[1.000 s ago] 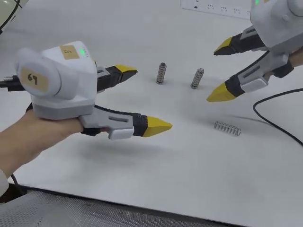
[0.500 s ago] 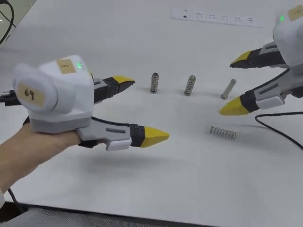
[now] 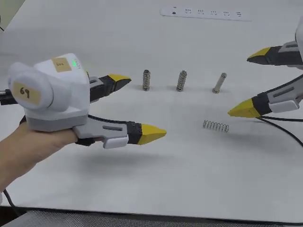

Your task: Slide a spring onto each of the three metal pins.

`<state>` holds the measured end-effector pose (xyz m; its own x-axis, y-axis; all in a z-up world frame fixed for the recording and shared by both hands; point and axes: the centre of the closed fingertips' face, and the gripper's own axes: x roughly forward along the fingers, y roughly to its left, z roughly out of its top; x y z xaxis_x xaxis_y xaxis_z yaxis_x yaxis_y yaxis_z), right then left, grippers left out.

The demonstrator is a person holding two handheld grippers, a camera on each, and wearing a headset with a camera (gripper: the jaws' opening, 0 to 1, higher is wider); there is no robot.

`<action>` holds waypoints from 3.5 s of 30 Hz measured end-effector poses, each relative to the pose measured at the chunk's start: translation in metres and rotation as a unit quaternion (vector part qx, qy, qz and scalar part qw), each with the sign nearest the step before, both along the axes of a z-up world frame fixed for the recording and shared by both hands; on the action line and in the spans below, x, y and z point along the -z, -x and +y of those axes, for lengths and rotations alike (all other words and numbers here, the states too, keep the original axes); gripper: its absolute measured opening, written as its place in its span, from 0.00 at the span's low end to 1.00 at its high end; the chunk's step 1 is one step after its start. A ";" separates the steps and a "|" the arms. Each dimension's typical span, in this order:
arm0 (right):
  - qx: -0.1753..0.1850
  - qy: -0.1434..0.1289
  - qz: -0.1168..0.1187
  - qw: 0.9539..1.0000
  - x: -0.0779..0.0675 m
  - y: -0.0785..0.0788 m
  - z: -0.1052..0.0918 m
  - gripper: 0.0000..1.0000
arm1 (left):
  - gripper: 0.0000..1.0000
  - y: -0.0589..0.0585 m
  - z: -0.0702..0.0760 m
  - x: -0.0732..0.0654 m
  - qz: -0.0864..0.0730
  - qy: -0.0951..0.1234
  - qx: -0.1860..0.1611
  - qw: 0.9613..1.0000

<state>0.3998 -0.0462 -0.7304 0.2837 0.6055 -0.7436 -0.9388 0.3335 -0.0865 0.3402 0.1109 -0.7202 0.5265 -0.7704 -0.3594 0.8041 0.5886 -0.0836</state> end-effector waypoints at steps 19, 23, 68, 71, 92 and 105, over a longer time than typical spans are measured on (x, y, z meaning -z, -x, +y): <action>0.077 -0.028 -0.008 0.997 -0.009 0.014 -0.044 0.86 | 0.79 0.003 -0.005 0.004 0.004 -0.009 0.012 1.000; 0.088 -0.037 -0.006 0.995 -0.010 0.019 -0.047 0.87 | 0.79 0.003 -0.007 0.003 0.004 -0.012 0.017 1.000; 0.130 -0.065 0.011 0.989 -0.003 0.053 -0.065 0.87 | 0.51 -0.002 -0.111 0.058 0.022 -0.093 0.238 0.966; 0.131 -0.067 0.013 0.989 -0.003 0.054 -0.065 0.87 | 0.49 -0.003 -0.115 0.061 0.026 -0.100 0.244 0.964; 0.143 -0.081 0.017 0.986 -0.005 0.058 -0.072 0.89 | 0.15 -0.016 -0.129 0.075 0.025 -0.132 0.256 0.957; 0.141 -0.081 0.017 0.986 -0.006 0.057 -0.071 0.89 | 0.06 -0.014 -0.132 0.076 0.027 -0.146 0.271 0.951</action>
